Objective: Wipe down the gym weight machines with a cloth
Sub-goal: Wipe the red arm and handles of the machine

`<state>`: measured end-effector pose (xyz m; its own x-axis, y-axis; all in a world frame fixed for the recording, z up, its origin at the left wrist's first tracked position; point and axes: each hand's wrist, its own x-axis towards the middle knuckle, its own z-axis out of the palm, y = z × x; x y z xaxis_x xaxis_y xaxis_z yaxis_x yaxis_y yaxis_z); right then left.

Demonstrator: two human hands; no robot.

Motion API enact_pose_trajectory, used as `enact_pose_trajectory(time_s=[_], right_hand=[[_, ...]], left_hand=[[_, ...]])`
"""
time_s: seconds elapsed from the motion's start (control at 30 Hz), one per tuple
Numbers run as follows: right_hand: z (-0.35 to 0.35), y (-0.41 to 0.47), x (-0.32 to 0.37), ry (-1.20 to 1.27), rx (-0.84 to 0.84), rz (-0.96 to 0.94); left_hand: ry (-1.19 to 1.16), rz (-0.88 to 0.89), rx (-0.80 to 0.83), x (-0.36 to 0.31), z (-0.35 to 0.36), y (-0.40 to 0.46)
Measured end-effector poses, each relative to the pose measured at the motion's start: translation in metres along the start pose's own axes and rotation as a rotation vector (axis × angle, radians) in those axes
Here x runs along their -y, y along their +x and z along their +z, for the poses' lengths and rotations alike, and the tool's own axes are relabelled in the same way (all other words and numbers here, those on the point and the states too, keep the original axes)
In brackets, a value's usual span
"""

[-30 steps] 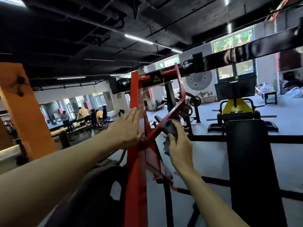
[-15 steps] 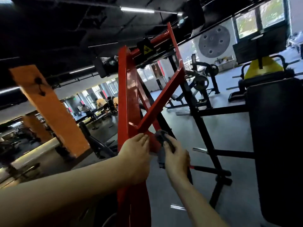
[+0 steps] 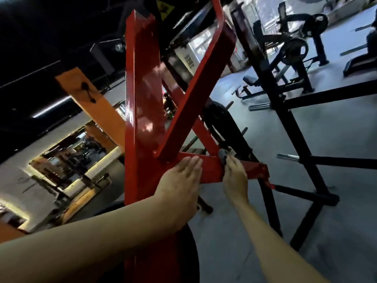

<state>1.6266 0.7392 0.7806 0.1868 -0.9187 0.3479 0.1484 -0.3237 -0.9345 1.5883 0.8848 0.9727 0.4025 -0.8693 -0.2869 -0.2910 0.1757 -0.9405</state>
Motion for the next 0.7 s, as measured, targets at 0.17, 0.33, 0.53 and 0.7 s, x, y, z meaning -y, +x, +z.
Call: enact_pose_trajectory(time_s=[0.17, 0.33, 0.53, 0.7], right_hand=[[0.009, -0.004, 0.021, -0.036, -0.039, -0.176], [0.009, 0.01, -0.012, -0.066, -0.026, -0.184], [0.006, 0.008, 0.005, -0.095, 0.018, -0.162], [0.001, 0.019, 0.019, -0.178, 0.072, -0.346]], left_hand=[[-0.038, 0.036, 0.002, 0.003, -0.001, 0.015], [0.007, 0.05, 0.038, 0.004, -0.003, 0.019], [0.013, 0.067, 0.067, 0.005, -0.009, 0.017], [0.018, 0.079, 0.081, 0.007, -0.01, 0.022]])
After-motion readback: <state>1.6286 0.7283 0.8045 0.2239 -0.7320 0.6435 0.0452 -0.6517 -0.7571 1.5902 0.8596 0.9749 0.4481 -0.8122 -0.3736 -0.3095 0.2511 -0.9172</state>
